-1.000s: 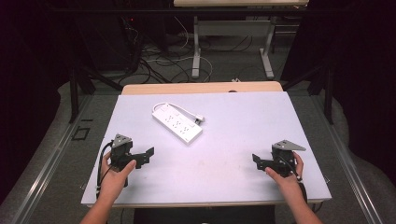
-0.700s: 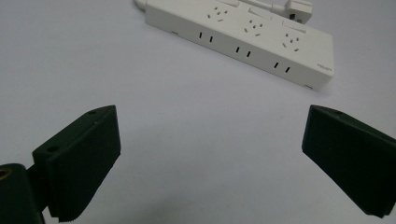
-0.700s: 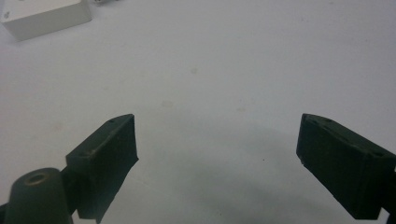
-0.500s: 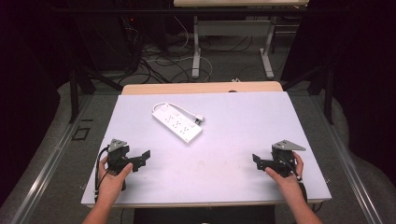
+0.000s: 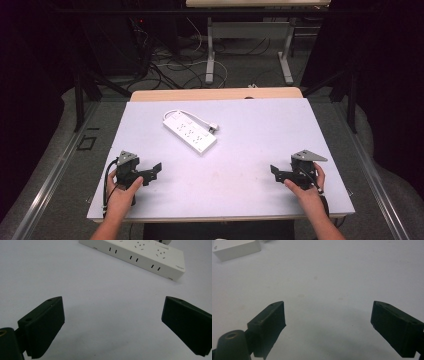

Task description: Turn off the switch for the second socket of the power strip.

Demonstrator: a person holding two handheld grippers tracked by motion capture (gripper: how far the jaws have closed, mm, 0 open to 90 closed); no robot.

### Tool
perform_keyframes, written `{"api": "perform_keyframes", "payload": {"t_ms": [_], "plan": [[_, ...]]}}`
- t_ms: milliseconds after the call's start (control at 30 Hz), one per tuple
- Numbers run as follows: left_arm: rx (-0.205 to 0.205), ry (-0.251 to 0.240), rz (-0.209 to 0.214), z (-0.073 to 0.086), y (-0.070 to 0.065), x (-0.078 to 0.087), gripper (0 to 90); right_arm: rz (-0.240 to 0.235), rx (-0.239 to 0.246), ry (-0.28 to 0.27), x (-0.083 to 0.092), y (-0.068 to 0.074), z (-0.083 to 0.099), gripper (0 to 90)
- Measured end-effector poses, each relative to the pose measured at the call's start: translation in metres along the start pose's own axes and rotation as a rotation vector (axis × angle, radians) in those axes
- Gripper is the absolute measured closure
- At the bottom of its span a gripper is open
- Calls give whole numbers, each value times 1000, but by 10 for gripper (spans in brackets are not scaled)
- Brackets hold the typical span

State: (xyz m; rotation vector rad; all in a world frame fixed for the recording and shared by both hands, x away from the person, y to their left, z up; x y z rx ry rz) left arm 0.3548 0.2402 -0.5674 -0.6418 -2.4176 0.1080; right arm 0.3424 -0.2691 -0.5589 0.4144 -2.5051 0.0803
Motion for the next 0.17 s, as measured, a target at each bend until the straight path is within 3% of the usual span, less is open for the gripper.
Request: {"api": "perform_keyframes", "payload": {"t_ms": [167], "plan": [[-2, 3, 3, 0, 1, 0, 47, 2, 7, -1, -1, 0, 0, 118]]}}
Point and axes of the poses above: each handheld gripper's, and its own axes: x roughly backward along the jaws, z roughly out of its underside, y roughly to its left, the point moved 2 cm from there along -x, roughly forward along the jaws, and after that the axes turned 4 degrees about z, right-handed, at the moved point
